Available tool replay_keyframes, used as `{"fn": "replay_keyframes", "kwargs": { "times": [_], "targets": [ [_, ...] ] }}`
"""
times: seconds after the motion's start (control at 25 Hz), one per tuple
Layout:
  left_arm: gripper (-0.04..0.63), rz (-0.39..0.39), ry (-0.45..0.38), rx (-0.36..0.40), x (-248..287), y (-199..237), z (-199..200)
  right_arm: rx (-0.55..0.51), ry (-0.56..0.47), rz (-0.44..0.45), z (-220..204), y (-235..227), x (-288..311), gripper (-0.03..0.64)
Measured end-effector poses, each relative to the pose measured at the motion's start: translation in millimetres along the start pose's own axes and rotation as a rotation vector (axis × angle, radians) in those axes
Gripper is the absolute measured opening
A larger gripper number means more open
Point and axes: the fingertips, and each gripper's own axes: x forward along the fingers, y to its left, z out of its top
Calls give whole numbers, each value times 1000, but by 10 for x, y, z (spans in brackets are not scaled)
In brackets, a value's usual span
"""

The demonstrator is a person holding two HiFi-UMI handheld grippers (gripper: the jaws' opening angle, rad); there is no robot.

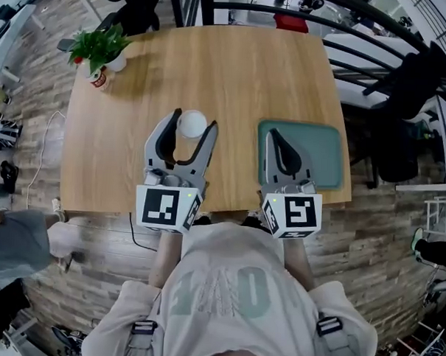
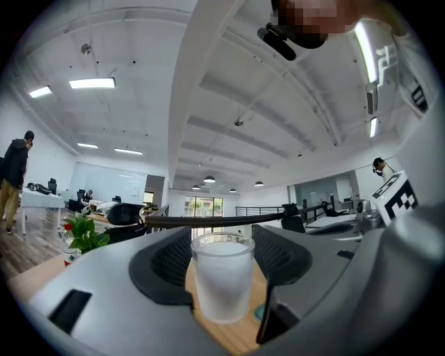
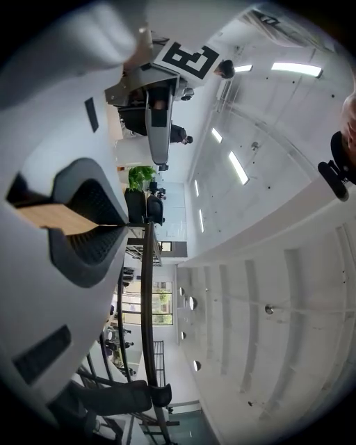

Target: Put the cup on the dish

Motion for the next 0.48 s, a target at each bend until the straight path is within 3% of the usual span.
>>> {"fn": "replay_keyframes", "kwargs": {
  "times": [0.16,0.48],
  "targets": [
    [274,9,-11,-8,261,-309,21,-7,5,-11,-69,-475,-102,18],
    [274,16,53,-21,757,-857,-302,-27,31,-12,-241,-1167,-280,18]
  ]
}}
